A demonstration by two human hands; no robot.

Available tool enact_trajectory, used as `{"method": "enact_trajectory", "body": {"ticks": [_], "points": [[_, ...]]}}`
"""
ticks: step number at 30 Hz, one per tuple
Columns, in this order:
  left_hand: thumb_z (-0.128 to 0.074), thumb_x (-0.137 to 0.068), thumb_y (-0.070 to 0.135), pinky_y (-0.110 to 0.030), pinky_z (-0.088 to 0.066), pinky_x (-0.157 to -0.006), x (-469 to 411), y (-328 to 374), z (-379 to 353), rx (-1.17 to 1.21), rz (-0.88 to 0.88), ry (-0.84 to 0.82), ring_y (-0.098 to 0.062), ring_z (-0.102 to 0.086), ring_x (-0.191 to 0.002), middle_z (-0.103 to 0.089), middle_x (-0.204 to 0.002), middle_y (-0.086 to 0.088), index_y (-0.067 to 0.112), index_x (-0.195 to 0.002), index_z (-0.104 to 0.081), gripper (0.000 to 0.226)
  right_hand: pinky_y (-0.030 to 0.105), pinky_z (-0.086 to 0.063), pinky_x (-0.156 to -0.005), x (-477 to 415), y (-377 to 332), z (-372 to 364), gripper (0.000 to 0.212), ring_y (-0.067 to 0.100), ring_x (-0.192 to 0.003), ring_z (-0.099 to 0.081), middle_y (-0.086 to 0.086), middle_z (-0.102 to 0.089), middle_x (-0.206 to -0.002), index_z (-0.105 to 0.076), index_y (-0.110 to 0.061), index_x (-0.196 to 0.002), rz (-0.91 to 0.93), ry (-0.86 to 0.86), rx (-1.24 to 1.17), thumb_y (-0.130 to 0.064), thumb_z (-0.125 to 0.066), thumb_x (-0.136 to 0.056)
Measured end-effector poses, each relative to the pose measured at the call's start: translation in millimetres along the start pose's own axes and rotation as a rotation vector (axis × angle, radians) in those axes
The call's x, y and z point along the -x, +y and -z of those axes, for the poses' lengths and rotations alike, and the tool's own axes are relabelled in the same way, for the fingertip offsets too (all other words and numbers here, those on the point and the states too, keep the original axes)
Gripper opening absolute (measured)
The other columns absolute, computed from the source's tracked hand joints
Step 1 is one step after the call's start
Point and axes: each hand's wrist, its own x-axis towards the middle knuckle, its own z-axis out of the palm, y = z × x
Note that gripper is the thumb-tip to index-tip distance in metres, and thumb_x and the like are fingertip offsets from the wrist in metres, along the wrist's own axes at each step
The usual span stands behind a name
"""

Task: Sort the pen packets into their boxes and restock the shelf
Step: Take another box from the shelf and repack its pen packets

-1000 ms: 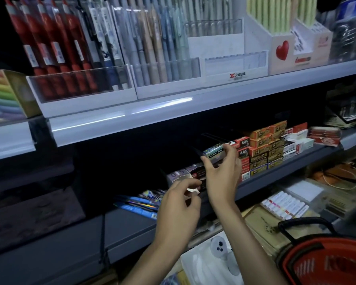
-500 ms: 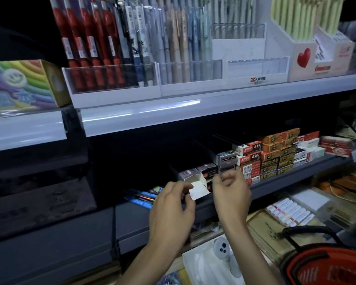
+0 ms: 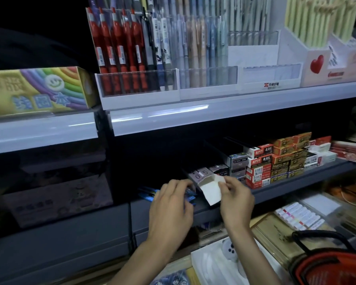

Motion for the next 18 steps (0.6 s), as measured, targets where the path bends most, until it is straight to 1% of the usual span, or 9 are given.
{"method": "enact_trajectory", "body": {"ticks": [2,4,6,8,10,11,13,15,18], "points": [[-0.065,-0.079,0.011,-0.032,-0.044,-0.097,-10.5,-9.8,4.0,-0.148,-0.078,0.005,-0.017,-0.052,-0.118,-0.055,-0.132,0.006,0.027,-0.145,-0.049,0.07,0.008,-0.042,-0.07,-2.7,1.2,5.7,0.022,0.002,-0.087,-0.063,-0.01,-0.069,-0.093,-0.073,-0.012,-0.121,-0.015,-0.035,-0.122,-0.015,-0.065,-0.101],[-0.069,-0.072,0.017,-0.037,-0.044,-0.098,-26.1,-14.7,7.3,-0.285,-0.14,0.005,-0.024,-0.052,-0.118,-0.053,-0.136,0.0,0.024,-0.153,-0.04,0.086,0.014,-0.046,-0.077,-8.1,4.8,12.9,0.02,0.004,-0.1,-0.065,-0.01,-0.071,-0.102,-0.071,-0.017,-0.121,-0.014,-0.092,-0.214,-0.019,-0.064,-0.103],[-0.073,-0.072,0.032,-0.039,-0.045,-0.094,-42.3,-12.9,14.5,-0.385,-0.177,-0.034,-0.027,-0.054,-0.115,-0.052,-0.137,-0.001,0.027,-0.158,-0.03,0.097,0.027,-0.054,-0.089,-15.4,9.9,21.5,0.018,0.015,-0.109,-0.068,-0.005,-0.074,-0.108,-0.07,-0.022,-0.119,-0.01,-0.157,-0.283,-0.022,-0.064,-0.103],[-0.073,-0.076,0.052,-0.04,-0.045,-0.096,-56.8,-9.0,21.7,-0.415,-0.227,-0.11,-0.026,-0.054,-0.121,-0.049,-0.142,0.002,0.034,-0.161,-0.016,0.104,0.045,-0.056,-0.097,-18.5,8.7,31.6,0.019,0.022,-0.11,-0.071,-0.001,-0.077,-0.11,-0.07,-0.024,-0.121,-0.011,-0.226,-0.35,-0.026,-0.065,-0.102],[-0.068,-0.078,0.058,-0.04,-0.047,-0.096,-67.8,-7.4,25.5,-0.372,-0.302,-0.18,-0.024,-0.054,-0.125,-0.046,-0.147,0.005,0.038,-0.161,-0.012,0.102,0.048,-0.055,-0.096,-18.5,2.1,40.2,0.017,0.025,-0.107,-0.073,0.001,-0.078,-0.11,-0.071,-0.026,-0.118,-0.016,-0.287,-0.446,-0.027,-0.065,-0.102],[-0.068,-0.079,0.057,-0.039,-0.049,-0.092,-70.5,-7.2,27.6,-0.352,-0.331,-0.196,-0.023,-0.055,-0.125,-0.047,-0.147,0.006,0.038,-0.16,-0.017,0.098,0.047,-0.055,-0.093,-17.0,-3.1,43.6,0.015,0.026,-0.105,-0.074,0.003,-0.079,-0.11,-0.072,-0.026,-0.115,-0.031,-0.315,-0.499,-0.024,-0.064,-0.102],[-0.068,-0.077,0.054,-0.036,-0.053,-0.081,-72.0,-8.2,34.0,-0.318,-0.383,-0.176,-0.02,-0.061,-0.116,-0.057,-0.133,0.009,0.036,-0.151,-0.037,0.082,0.044,-0.055,-0.09,-14.3,-13.2,48.2,0.016,0.026,-0.102,-0.075,0.005,-0.079,-0.109,-0.074,-0.028,-0.11,-0.039,-0.36,-0.569,-0.02,-0.062,-0.103],[-0.066,-0.074,0.055,-0.034,-0.053,-0.074,-68.9,-8.8,44.8,-0.318,-0.418,-0.151,-0.017,-0.065,-0.102,-0.063,-0.111,0.011,0.035,-0.131,-0.051,0.062,0.044,-0.054,-0.093,-13.0,-17.3,49.3,0.019,0.026,-0.103,-0.075,0.006,-0.079,-0.11,-0.076,-0.028,-0.109,-0.025,-0.397,-0.582,-0.018,-0.061,-0.103],[-0.062,-0.072,0.057,-0.036,-0.053,-0.074,-58.6,-10.3,65.9,-0.316,-0.37,-0.229,-0.015,-0.064,-0.098,-0.061,-0.105,0.012,0.036,-0.119,-0.047,0.053,0.044,-0.054,-0.093,-8.0,-22.6,42.4,0.019,0.033,-0.106,-0.073,0.009,-0.079,-0.11,-0.073,-0.018,-0.116,-0.066,-0.458,-0.64,-0.015,-0.061,-0.102]]}}
